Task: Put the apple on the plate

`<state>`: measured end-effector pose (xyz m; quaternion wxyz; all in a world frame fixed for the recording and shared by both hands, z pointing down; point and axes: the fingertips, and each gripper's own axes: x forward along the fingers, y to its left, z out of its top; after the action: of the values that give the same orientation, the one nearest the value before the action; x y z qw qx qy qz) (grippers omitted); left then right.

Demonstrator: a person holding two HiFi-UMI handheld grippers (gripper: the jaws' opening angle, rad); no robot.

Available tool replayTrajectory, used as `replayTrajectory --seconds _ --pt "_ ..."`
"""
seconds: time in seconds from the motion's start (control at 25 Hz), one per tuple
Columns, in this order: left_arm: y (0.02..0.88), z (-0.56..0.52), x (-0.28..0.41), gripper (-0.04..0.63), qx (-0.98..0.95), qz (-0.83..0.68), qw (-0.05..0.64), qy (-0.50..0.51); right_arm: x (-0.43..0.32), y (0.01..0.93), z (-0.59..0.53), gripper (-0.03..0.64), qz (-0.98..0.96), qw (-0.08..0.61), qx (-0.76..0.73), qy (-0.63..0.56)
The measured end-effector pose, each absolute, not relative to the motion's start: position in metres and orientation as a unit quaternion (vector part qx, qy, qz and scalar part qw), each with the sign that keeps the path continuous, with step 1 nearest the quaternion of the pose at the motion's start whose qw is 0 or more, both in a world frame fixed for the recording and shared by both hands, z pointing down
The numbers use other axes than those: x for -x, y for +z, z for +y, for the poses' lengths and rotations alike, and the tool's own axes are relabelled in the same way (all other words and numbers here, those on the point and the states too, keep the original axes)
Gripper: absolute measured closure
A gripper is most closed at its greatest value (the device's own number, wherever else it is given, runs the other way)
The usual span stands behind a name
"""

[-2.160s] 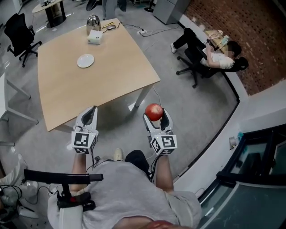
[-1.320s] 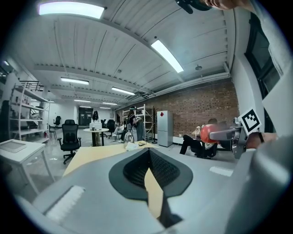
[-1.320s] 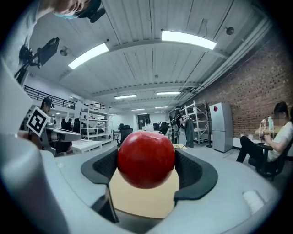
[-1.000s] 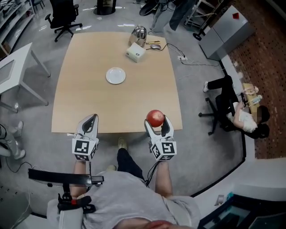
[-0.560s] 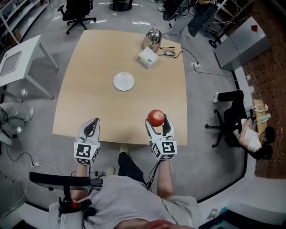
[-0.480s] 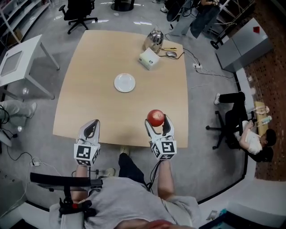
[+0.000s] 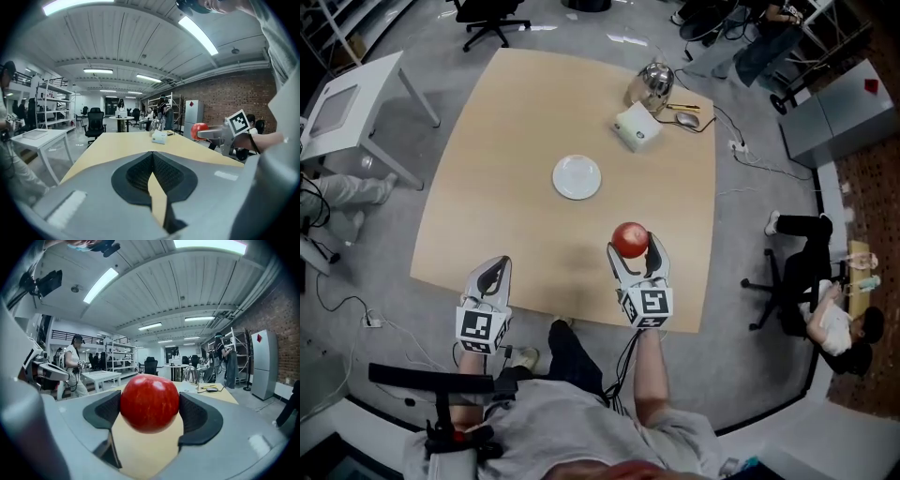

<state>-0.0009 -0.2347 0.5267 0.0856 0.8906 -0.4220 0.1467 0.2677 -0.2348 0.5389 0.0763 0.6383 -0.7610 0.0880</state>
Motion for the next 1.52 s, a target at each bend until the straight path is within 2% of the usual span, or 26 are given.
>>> replayTrajectory --seconds 0.64,1.52 --pt "0.587 -0.247 0.017 0.575 -0.859 -0.452 0.139 0.195 -0.246 0.619 -0.338 0.224 -0.801 0.095 -0.582 0.101" --pt "0.627 -0.251 0.021 0.575 -0.843 -0.459 0.162 0.227 -0.231 0.677 -0.419 0.224 -0.819 0.111 -0.554 0.096"
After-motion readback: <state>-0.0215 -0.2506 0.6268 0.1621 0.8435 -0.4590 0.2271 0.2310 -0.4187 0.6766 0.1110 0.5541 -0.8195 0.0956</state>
